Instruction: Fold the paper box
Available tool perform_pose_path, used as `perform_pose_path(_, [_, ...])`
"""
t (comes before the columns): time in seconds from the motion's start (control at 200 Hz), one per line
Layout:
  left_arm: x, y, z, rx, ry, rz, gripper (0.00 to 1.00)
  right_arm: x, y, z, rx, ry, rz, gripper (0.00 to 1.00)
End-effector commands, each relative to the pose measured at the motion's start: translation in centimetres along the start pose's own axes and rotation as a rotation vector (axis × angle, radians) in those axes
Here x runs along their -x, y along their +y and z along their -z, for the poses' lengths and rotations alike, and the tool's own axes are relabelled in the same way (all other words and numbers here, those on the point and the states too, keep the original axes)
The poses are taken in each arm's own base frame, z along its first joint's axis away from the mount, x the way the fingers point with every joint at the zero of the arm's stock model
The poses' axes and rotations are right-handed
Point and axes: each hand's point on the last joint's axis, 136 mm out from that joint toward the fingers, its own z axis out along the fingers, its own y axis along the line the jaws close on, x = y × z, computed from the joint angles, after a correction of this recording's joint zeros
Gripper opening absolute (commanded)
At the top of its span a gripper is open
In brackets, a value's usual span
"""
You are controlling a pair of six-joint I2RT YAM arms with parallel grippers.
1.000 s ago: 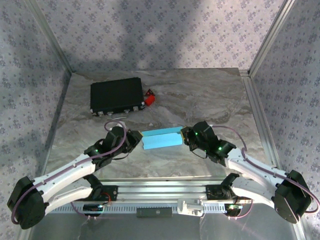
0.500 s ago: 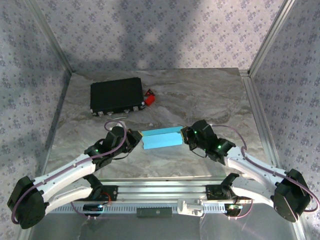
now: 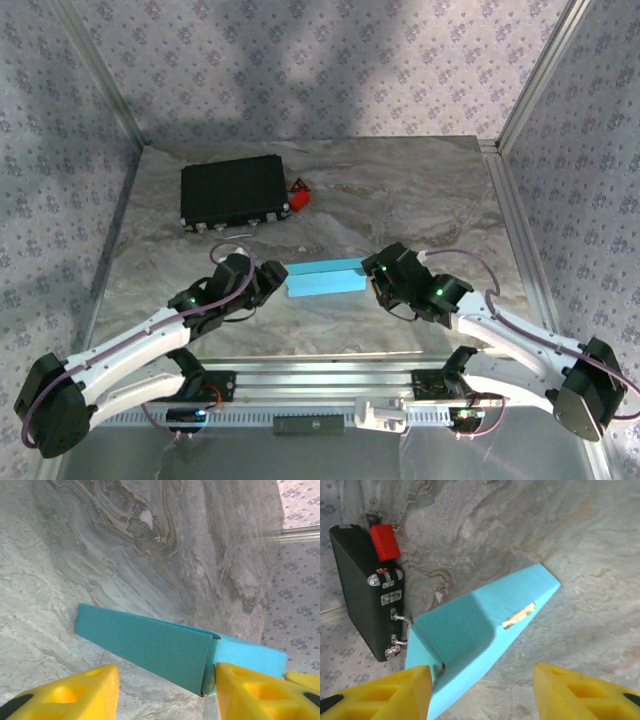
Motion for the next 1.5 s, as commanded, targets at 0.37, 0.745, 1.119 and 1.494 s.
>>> perform_pose_path(0.37, [-0.3, 0.5, 1.1, 0.08, 0.023, -0.066, 0.54, -4.3, 3.2, 0.1, -0.206, -0.099, -0.14, 0.72])
perform_pose_path(0.745, [-0.9, 0.0, 0.3, 0.069, 0.056, -0.073, 0.53, -5.5, 3.4, -4.6, -0.229, -0.049, -0.238, 0.69])
perform_pose_path(1.119, [-0.8, -1.2, 1.3, 0.041, 0.055, -0.106, 0.48, -4.7, 4.5, -4.8, -0.169, -0.051, -0.206, 0.68])
perform_pose_path(1.494, [-1.7, 0.0, -0.2, 0.05, 0.077, -0.084, 0.41, -5.6, 5.9, -4.3, -0.165, -0.043, -0.179, 0.8])
